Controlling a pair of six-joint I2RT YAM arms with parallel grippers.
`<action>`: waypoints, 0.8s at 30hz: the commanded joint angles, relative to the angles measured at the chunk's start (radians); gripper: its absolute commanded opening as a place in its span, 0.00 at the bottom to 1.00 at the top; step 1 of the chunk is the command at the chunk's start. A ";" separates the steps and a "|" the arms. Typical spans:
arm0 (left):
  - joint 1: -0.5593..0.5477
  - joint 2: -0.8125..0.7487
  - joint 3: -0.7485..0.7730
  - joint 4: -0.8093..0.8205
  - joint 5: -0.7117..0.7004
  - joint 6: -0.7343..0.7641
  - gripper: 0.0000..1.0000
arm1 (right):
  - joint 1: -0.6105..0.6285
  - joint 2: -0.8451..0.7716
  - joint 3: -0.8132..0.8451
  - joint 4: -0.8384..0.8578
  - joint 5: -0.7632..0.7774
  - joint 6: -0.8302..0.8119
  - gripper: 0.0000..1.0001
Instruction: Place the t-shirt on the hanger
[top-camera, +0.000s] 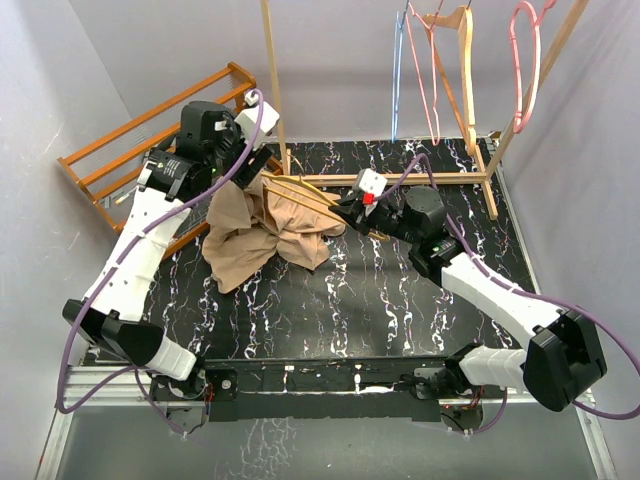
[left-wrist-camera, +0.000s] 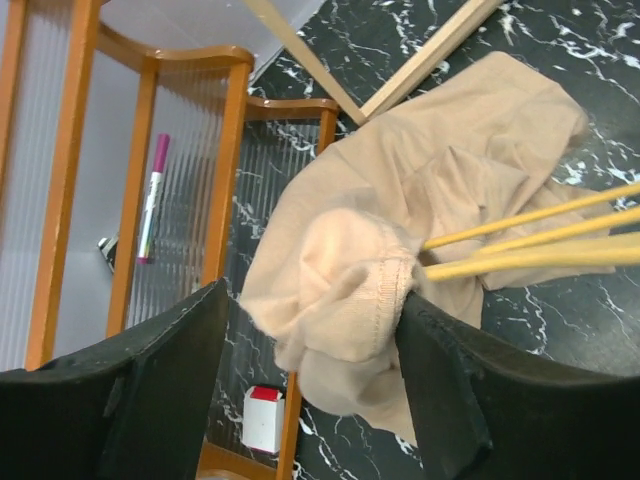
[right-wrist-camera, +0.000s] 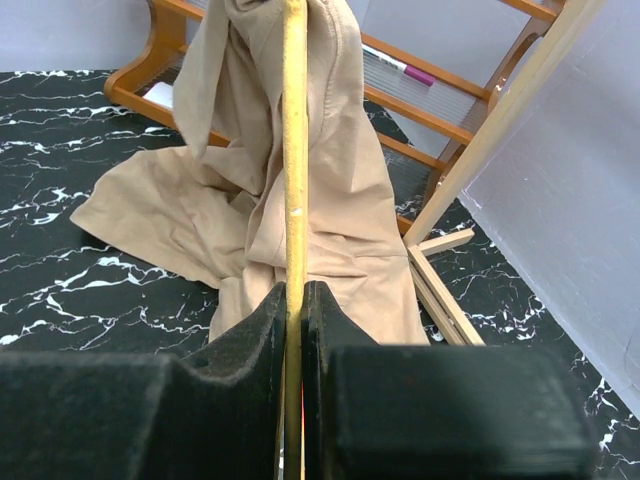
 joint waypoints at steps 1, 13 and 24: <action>0.052 -0.055 -0.023 0.104 -0.023 0.010 0.69 | -0.005 -0.069 0.009 0.089 -0.008 0.017 0.08; 0.131 -0.206 -0.216 0.268 0.086 0.151 0.73 | -0.025 -0.044 0.036 0.054 -0.029 0.035 0.08; 0.127 -0.271 -0.225 0.141 0.335 0.215 0.68 | -0.033 -0.001 0.058 0.054 -0.038 0.044 0.08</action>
